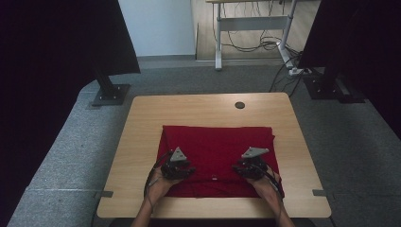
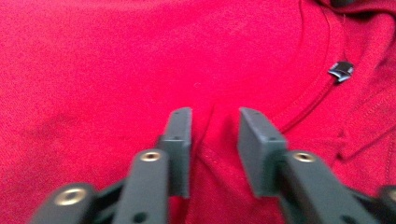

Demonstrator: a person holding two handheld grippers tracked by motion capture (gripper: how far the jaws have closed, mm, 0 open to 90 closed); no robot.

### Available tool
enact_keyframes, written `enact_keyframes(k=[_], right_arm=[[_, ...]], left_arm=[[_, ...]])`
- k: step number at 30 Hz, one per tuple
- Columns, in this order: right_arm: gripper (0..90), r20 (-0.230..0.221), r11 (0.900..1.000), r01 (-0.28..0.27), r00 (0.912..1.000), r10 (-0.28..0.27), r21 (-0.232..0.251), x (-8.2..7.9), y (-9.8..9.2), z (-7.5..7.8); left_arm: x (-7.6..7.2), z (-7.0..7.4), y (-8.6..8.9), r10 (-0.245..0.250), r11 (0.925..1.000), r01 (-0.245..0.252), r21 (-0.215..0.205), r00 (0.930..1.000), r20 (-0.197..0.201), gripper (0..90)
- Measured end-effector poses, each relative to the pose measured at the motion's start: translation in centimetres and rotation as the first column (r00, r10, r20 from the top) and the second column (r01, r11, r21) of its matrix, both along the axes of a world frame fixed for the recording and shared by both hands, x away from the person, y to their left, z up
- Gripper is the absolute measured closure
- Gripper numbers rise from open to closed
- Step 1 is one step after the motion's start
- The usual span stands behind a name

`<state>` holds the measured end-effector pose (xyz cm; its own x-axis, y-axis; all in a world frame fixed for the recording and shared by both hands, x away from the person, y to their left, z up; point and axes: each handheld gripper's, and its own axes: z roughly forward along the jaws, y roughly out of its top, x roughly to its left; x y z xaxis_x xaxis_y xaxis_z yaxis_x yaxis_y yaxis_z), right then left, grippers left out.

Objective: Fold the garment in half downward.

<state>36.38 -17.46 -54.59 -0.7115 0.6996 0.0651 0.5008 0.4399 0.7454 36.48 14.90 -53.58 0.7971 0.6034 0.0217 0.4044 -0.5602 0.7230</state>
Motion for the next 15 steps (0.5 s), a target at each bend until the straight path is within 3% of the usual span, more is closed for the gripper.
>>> enact_keyframes(k=[1, 2, 3, 4, 5, 8, 9, 15], right_arm=[[68.5, 0.0, 1.0, 0.0, 1.0, 0.0, 0.0, 0.0, 0.0, 0.0], [68.5, 0.007, 1.0, 0.017, 0.9998, -0.017, -0.005, -0.3, -0.1, 0.1], [76.8, 0.007, 1.0, 0.017, 0.9998, -0.017, -0.005, -0.3, -0.1, 0.1], [76.8, 0.007, 1.0, 0.017, 0.9998, -0.017, -0.005, -0.3, -0.1, 0.1], [80.6, 0.005, 1.0, 0.016, 0.9999, -0.016, 0.018, -0.8, -0.5, 0.8], [80.6, 0.013, 0.999, 0.006, 0.9999, -0.007, 0.051, -1.6, -0.8, 1.4], [80.5, 0.013, 0.997, -0.007, 0.9999, 0.006, 0.082, -2.3, -1.0, 1.9], [79.7, 0.028, 0.992, -0.031, 0.9992, 0.028, 0.119, -3.9, -1.5, 2.7]], left_arm=[[0.0, 0.0, 0.0, 0.0, 1.0, 0.0, 0.0, 1.0, 0.0, 73.3], [0.0, 0.0, 0.0, 0.0, 1.0, 0.0, 0.0, 1.0, 0.0, 73.3], [-0.5, 0.6, 0.2, 0.002, 0.9999, -0.001, -0.013, 0.9997, 0.024, 73.3], [-0.5, 0.6, 0.2, 0.002, 0.9999, -0.001, -0.013, 0.9997, 0.024, 78.8], [-0.9, 1.0, 0.3, 0.001, 0.9997, 0.0, -0.023, 0.9992, 0.04, 78.8], [-2.0, 1.6, 0.4, -0.013, 0.9996, 0.014, -0.024, 0.9982, 0.058, 78.7], [-2.3, 1.7, 0.4, -0.02, 0.9995, 0.022, -0.022, 0.9978, 0.063, 77.6], [-3.4, 1.8, 0.7, -0.034, 0.9983, 0.037, -0.045, 0.9977, 0.059, 67.8]])
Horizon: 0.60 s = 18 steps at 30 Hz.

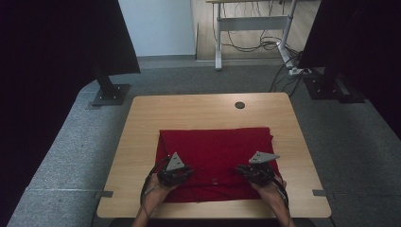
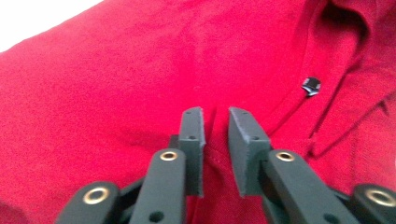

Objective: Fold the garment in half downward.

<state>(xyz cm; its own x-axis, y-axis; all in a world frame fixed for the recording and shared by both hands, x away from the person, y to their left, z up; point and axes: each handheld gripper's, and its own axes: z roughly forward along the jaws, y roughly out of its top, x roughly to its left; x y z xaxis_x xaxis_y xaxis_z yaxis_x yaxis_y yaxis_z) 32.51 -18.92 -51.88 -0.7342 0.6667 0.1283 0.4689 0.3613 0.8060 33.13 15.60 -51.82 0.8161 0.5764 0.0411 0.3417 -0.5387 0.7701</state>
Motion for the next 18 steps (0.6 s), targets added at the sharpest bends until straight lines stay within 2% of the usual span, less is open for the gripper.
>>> enact_keyframes(k=[1, 2, 4, 6, 7, 9, 10, 13, 14, 15, 16, 18], right_arm=[[79.5, 0.0, 1.0, 0.0, 1.0, 0.0, 0.0, 0.0, 0.0, 0.0], [79.7, 0.001, 1.0, -0.016, 0.9999, 0.016, 0.002, -0.7, 0.0, 0.2], [80.0, -0.007, 1.0, -0.031, 0.9995, 0.031, -0.001, -1.2, 0.1, 0.3], [80.0, -0.01, 0.999, -0.037, 0.9993, 0.036, -0.001, -1.4, 0.0, 0.2], [80.1, -0.01, 0.999, -0.037, 0.9993, 0.036, -0.001, -1.4, 0.0, 0.2], [80.1, -0.025, 0.998, -0.055, 0.9982, 0.055, 0.019, -2.0, -0.3, 0.0], [80.1, -0.025, 0.998, -0.055, 0.9982, 0.055, 0.019, -2.0, -0.3, 0.0], [80.1, -0.032, 0.998, -0.057, 0.9978, 0.058, 0.025, -2.1, -0.4, -0.2], [80.1, -0.051, 0.997, -0.063, 0.9966, 0.065, 0.039, -2.1, -0.7, -0.5], [80.1, -0.051, 0.997, -0.063, 0.9966, 0.065, 0.039, -2.1, -0.7, -0.5], [80.1, -0.051, 0.997, -0.063, 0.9966, 0.065, 0.039, -2.1, -0.7, -0.5], [80.0, -0.067, 0.997, -0.061, 0.9956, 0.064, 0.052, -2.4, -1.1, -1.1]], left_arm=[[-0.5, -0.4, 0.2, -0.004, 1.0, 0.004, 0.001, 0.9998, -0.02, 67.8], [-0.6, -0.6, 0.3, -0.005, 1.0, 0.005, 0.001, 0.9995, -0.032, 66.5], [-0.6, -1.0, 0.3, -0.004, 0.9999, 0.005, 0.012, 0.9987, -0.051, 67.2], [-0.6, -1.0, 0.3, -0.004, 0.9999, 0.005, 0.012, 0.9987, -0.051, 67.6], [-0.6, -1.5, 0.5, 0.032, 0.9992, -0.031, 0.023, 0.9982, -0.051, 67.6], [-0.4, -1.5, 0.8, 0.07, 0.9976, -0.069, 0.007, 0.997, -0.033, 61.5], [-0.4, -1.5, 0.8, 0.07, 0.9976, -0.069, 0.007, 0.997, -0.033, 58.1], [-0.1, -1.5, 1.0, 0.097, 0.9952, -0.097, 0.013, 0.9946, -0.037, 57.8], [-0.1, -1.5, 1.0, 0.097, 0.9952, -0.097, 0.013, 0.9946, -0.037, 57.8], [-0.2, -1.7, 1.0, 0.082, 0.9965, -0.08, 0.025, 0.9939, -0.074, 57.8], [-0.2, -1.7, 1.0, 0.082, 0.9965, -0.08, 0.025, 0.9939, -0.074, 68.5], [-0.7, -1.6, 0.9, 0.085, 0.9959, -0.083, 0.036, 0.9947, -0.058, 72.0]])
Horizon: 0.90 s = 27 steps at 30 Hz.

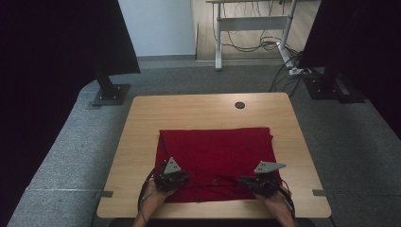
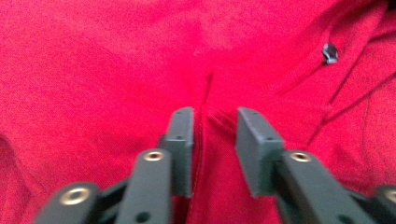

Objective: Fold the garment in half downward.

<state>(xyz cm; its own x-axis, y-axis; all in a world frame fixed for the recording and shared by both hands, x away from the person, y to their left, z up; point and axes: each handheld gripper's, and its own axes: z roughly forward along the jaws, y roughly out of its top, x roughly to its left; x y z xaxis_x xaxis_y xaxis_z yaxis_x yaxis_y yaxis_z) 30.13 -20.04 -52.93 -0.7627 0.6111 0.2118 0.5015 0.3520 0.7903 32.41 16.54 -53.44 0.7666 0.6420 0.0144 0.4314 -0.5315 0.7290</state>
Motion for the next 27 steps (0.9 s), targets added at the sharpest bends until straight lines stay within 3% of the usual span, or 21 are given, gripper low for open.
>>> enact_keyframes(k=[10, 11, 12, 16, 19, 20, 22, 23, 26, 27], right_arm=[[79.4, 0.001, 1.0, 0.002, 1.0, -0.002, 0.013, -0.7, -0.4, 0.0], [79.2, 0.001, 1.0, 0.002, 1.0, -0.002, 0.013, -0.7, -0.4, 0.0], [79.0, 0.0, 1.0, -0.001, 1.0, 0.001, 0.015, -0.9, -0.4, -0.1], [78.5, -0.002, 1.0, -0.008, 1.0, 0.008, 0.011, -1.2, -0.4, -0.1], [77.9, -0.01, 1.0, -0.017, 0.9998, 0.017, 0.013, -1.6, -0.5, -0.3], [76.2, -0.025, 0.999, -0.03, 0.9992, 0.031, 0.015, -2.1, -0.9, -0.7], [76.2, -0.032, 0.999, -0.032, 0.999, 0.033, 0.017, -2.3, -1.0, -0.8], [75.7, -0.032, 0.999, -0.032, 0.999, 0.033, 0.017, -2.3, -1.0, -0.8], [74.5, -0.046, 0.999, -0.042, 0.998, 0.043, 0.023, -2.9, -1.5, -1.0], [74.0, -0.046, 0.999, -0.042, 0.998, 0.043, 0.023, -2.9, -1.5, -1.0]], left_arm=[[-1.7, 0.9, 0.8, -0.013, 0.9987, 0.013, -0.05, 0.9999, 0.01, 80.9], [-2.5, 1.3, 1.1, -0.039, 0.9968, 0.04, -0.069, 0.9991, 0.015, 80.9], [-2.7, 1.3, 1.2, -0.046, 0.9966, 0.047, -0.068, 0.9988, 0.017, 85.5], [-3.7, 1.3, 1.6, -0.079, 0.9923, 0.079, -0.095, 0.9968, 0.004, 86.7], [-4.0, 1.3, 1.7, -0.083, 0.9914, 0.083, -0.101, 0.9965, -0.001, 86.6], [-5.4, 0.2, 2.3, -0.097, 0.9866, 0.089, -0.137, 0.9936, -0.058, 84.5], [-5.4, 0.2, 2.3, -0.097, 0.9866, 0.089, -0.137, 0.9936, -0.058, 83.3], [-6.0, -0.4, 2.5, -0.1, 0.987, 0.087, -0.135, 0.9905, -0.095, 83.3], [-6.3, -0.7, 2.6, -0.102, 0.9878, 0.088, -0.128, 0.9888, -0.108, 78.0], [-6.8, -0.2, 3.2, -0.121, 0.9863, 0.104, -0.128, 0.9838, -0.133, 78.0]])
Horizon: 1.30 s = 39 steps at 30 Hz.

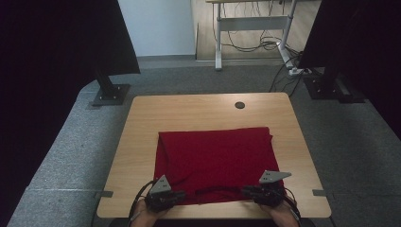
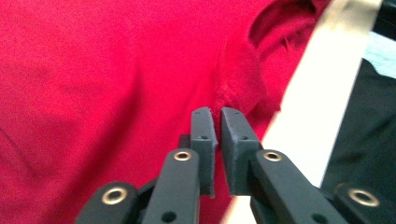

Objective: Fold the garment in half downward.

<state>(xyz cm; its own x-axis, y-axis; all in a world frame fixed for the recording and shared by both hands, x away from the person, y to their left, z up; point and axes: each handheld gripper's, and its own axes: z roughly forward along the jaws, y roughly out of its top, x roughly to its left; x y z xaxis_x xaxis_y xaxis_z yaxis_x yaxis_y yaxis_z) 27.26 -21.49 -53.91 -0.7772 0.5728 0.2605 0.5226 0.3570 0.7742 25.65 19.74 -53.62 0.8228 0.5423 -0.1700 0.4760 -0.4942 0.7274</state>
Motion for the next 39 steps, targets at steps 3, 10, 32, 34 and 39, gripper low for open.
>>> enact_keyframes(k=[3, 10, 32, 34, 39], right_arm=[[69.6, 0.021, 1.0, 0.001, 0.9998, -0.002, 0.019, -0.7, -1.2, 1.0], [51.4, 0.071, 0.989, 0.143, 0.9876, -0.14, -0.044, 0.8, -2.0, 1.5], [10.0, 0.135, 0.89, 0.383, 0.923, -0.36, -0.246, 2.6, -3.0, -1.8], [10.0, 0.136, 0.891, 0.382, 0.9233, -0.359, -0.244, 2.9, -3.1, -1.9], [10.1, 0.136, 0.886, 0.393, 0.9188, -0.37, -0.244, 4.2, -3.7, -1.9]], left_arm=[[0.4, 1.5, 0.8, 0.023, 0.9997, -0.022, -0.013, 0.9988, 0.042, 59.5], [4.7, 2.7, 1.3, 0.142, 0.9896, -0.144, 0.003, 0.9818, 0.126, 35.9], [7.2, -1.7, 0.4, 0.217, 0.9655, -0.239, 0.104, 0.9589, 0.183, 15.9], [6.8, -1.7, -0.2, 0.233, 0.9616, -0.254, 0.105, 0.9561, 0.178, 15.9], [5.7, -1.8, -1.5, 0.246, 0.9588, -0.265, 0.103, 0.9548, 0.167, 13.8]])
